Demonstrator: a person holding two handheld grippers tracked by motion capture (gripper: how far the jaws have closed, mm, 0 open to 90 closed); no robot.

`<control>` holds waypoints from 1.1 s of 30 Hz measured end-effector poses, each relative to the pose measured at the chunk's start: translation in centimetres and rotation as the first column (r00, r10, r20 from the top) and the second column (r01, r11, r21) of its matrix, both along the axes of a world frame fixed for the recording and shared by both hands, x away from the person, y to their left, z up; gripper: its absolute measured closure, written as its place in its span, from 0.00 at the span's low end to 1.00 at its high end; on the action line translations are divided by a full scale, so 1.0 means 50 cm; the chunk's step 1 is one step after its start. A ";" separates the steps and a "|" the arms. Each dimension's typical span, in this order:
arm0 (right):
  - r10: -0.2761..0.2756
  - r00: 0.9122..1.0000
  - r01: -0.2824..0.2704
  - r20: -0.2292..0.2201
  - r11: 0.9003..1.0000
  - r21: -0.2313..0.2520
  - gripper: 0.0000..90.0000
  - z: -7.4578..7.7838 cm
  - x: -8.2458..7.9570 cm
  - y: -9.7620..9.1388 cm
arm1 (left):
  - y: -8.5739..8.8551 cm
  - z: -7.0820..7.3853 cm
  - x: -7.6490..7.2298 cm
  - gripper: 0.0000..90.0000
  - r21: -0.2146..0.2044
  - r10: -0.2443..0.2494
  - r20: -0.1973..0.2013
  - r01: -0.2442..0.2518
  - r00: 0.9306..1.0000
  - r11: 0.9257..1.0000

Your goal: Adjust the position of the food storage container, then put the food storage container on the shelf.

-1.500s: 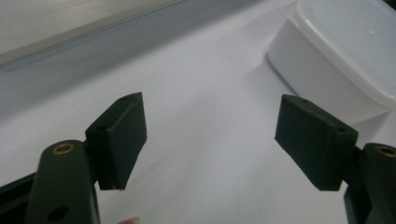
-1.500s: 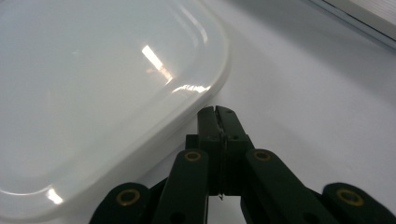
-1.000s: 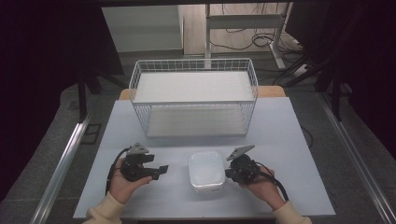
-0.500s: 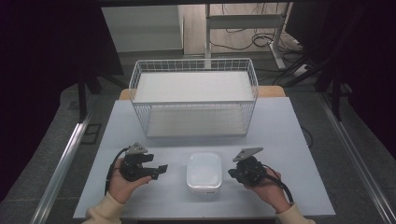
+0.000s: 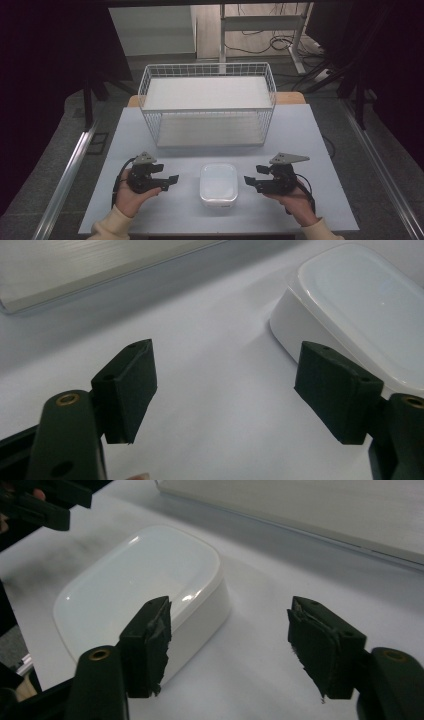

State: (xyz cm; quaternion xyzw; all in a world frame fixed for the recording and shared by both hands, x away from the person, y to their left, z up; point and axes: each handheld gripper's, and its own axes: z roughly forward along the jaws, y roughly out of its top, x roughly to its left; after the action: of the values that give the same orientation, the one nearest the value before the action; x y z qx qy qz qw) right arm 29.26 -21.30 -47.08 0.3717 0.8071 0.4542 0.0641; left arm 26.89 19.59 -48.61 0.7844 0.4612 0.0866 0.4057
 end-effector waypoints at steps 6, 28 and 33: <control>-0.014 1.000 0.015 -0.025 0.998 0.055 0.28 0.003 0.001 -0.004 | -0.001 0.007 -0.004 0.26 -0.039 -0.003 -0.006 0.003 1.000 0.999; -0.003 0.996 0.012 -0.091 0.996 0.091 0.30 0.002 -0.007 0.027 | -0.027 0.017 0.013 0.27 -0.232 -0.013 -0.094 -0.009 0.995 0.973; -0.014 0.993 0.025 -0.115 0.995 0.095 0.32 -0.002 -0.004 0.035 | -0.035 0.015 0.014 0.27 -0.251 -0.028 -0.111 -0.001 0.993 0.968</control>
State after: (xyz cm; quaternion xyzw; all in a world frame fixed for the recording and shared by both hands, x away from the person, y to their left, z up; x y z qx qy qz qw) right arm 29.04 -19.55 -47.19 0.4075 0.7830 0.4699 0.0043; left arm 27.58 17.83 -47.84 0.7336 0.4854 -0.0200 0.4752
